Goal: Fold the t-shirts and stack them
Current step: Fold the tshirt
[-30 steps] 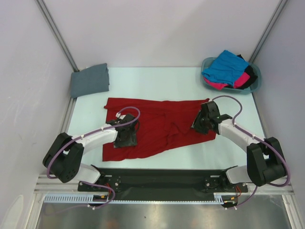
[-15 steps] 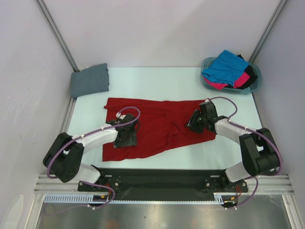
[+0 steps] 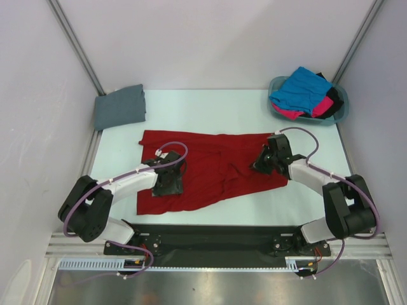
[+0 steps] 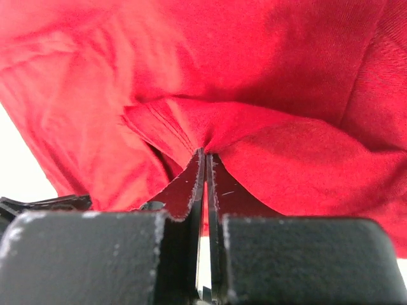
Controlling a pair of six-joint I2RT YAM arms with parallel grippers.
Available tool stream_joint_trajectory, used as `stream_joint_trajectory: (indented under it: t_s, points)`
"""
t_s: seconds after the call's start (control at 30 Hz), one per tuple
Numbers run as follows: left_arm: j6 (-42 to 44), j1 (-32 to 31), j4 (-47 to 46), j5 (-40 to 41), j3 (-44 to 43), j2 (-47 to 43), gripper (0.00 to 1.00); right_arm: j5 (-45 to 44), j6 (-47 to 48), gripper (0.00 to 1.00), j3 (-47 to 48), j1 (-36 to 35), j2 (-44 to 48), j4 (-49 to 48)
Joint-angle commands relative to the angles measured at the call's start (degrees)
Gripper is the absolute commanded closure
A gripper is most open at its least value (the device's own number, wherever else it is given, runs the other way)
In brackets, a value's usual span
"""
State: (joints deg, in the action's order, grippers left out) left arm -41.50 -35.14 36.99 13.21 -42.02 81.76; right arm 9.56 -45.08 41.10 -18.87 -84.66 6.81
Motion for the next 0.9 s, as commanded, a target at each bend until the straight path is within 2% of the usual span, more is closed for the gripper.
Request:
stream_joint_trajectory:
  t_s: [0.0, 0.03, 0.07, 0.17, 0.27, 0.47, 0.63, 0.87]
  points:
    - [0.80, -0.02, -0.78, 0.41, -1.05, 1.30, 0.27, -9.42, 0.87, 1.00, 1.60, 0.24, 10.43, 8.68]
    - [0.80, -0.02, -0.78, 0.41, -1.05, 1.30, 0.27, -9.47, 0.87, 1.00, 1.61, 0.24, 10.48, 8.75]
    - [0.89, -0.11, -0.87, 0.32, -1.05, 1.39, 0.27, -13.83, 0.70, 1.00, 2.05, 0.24, 11.96, 12.05]
    - [1.15, -0.02, -1.13, -0.03, -1.31, 1.83, 0.27, -18.87, 0.00, 1.00, 2.49, 0.33, 16.71, 16.73]
    - [1.59, -0.02, -1.48, -0.29, -1.49, 2.35, 0.27, -20.90, -1.41, 1.00, 2.40, 0.33, 20.58, 23.33]
    - [2.30, -0.02, -2.10, -1.52, -1.84, 3.76, 0.28, -21.69, -3.78, 1.00, -1.37, 0.33, 27.34, 26.58]
    - [2.38, -0.02, -2.10, -1.44, -1.66, 3.85, 0.28, -23.36, -3.18, 1.00, -2.87, 0.33, 27.01, 24.05]
    - [2.12, -0.02, -1.66, -0.99, -1.57, 3.76, 0.28, -25.11, -1.16, 1.00, -0.15, 0.33, 19.02, 17.47]
